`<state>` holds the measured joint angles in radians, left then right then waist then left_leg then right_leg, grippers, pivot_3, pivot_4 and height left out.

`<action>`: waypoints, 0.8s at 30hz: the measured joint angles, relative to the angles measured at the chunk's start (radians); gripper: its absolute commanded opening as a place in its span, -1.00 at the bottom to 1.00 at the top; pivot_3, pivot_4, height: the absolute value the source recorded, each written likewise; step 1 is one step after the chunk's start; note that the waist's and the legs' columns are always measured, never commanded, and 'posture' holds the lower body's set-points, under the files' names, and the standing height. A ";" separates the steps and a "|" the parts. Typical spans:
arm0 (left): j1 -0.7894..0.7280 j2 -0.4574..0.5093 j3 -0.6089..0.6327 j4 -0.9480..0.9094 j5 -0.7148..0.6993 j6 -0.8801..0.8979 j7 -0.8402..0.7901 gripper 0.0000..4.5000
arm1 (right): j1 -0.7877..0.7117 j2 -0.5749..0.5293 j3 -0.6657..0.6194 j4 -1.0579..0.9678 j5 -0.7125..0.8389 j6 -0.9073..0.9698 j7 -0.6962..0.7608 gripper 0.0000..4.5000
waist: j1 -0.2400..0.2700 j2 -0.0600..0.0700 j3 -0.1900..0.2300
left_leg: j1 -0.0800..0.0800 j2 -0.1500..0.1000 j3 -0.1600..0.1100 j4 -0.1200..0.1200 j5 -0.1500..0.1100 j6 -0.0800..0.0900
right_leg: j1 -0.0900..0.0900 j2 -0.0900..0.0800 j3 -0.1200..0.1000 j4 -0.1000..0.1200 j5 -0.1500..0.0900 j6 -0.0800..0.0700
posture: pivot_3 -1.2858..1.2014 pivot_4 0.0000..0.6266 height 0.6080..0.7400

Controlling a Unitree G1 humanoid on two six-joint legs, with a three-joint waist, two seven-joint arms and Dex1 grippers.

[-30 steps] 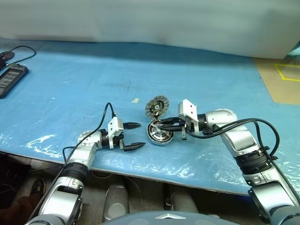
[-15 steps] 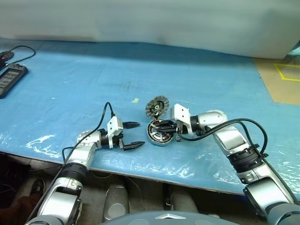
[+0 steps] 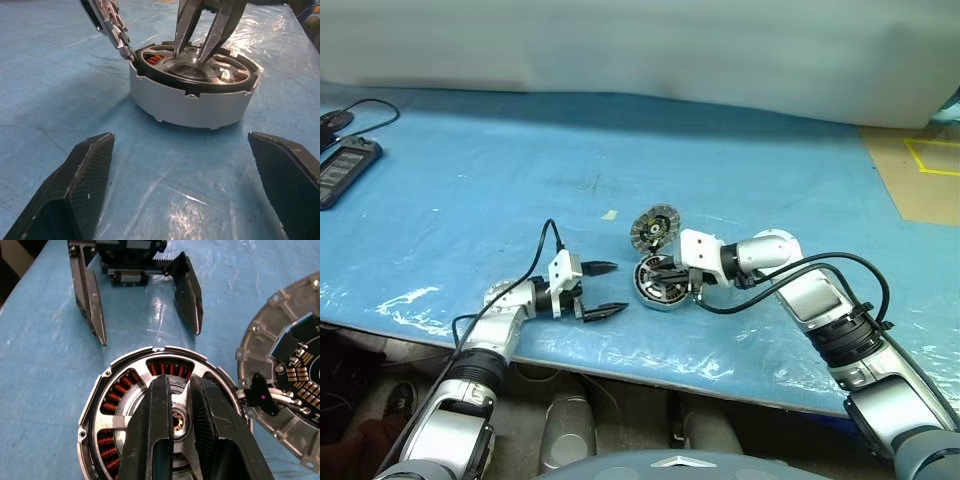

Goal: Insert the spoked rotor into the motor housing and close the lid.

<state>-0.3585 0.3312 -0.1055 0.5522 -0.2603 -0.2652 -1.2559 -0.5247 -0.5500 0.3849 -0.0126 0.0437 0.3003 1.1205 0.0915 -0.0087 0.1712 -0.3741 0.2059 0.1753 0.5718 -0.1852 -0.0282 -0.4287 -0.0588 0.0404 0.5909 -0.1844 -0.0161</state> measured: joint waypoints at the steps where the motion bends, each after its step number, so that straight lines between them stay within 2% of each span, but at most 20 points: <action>1: 0.001 0.000 0.000 -0.001 0.000 -0.001 0.000 1.00 | 0.000 0.009 0.001 0.003 0.006 0.014 0.002 -0.71 | 0.000 0.000 0.000 | 0.000 0.000 0.000 0.000 0.000 0.000 | 0.000 0.000 0.000 0.000 0.000 0.000 | 0.03 -0.52 1.00; 14: 0.008 -0.004 -0.001 -0.003 0.001 -0.002 0.007 1.00 | 0.004 0.036 -0.003 0.040 0.013 0.031 -0.004 -0.71 | 0.000 0.000 -0.007 | 0.000 0.000 0.000 -0.001 0.000 0.000 | 0.000 0.000 0.000 -0.002 -0.001 0.001 | 0.03 -0.52 1.00; 17: 0.010 -0.005 -0.003 -0.003 0.002 0.000 0.008 1.00 | 0.007 0.035 0.002 0.040 0.007 0.025 -0.015 -0.71 | 0.000 -0.001 -0.008 | 0.004 0.000 0.000 -0.002 0.000 0.000 | 0.004 0.000 0.000 -0.002 -0.004 0.007 | 0.03 -0.52 1.00; 24: 0.009 -0.008 -0.004 0.008 0.003 0.000 0.007 1.00 | 0.015 0.056 -0.010 0.046 0.017 0.055 -0.036 -0.71 | -0.001 -0.004 -0.010 | 0.008 -0.001 0.000 -0.008 0.000 0.000 | 0.004 -0.001 0.000 -0.002 -0.005 0.007 | 0.03 -0.52 1.00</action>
<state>-0.3491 0.3228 -0.1097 0.5599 -0.2572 -0.2653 -1.2485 -0.5099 -0.4937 0.3753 0.0330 0.0611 0.3555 1.0844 0.0909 -0.0125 0.1607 -0.3661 0.2049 0.1753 0.5639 -0.1854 -0.0284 -0.4244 -0.0600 0.0404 0.5884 -0.1891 -0.0087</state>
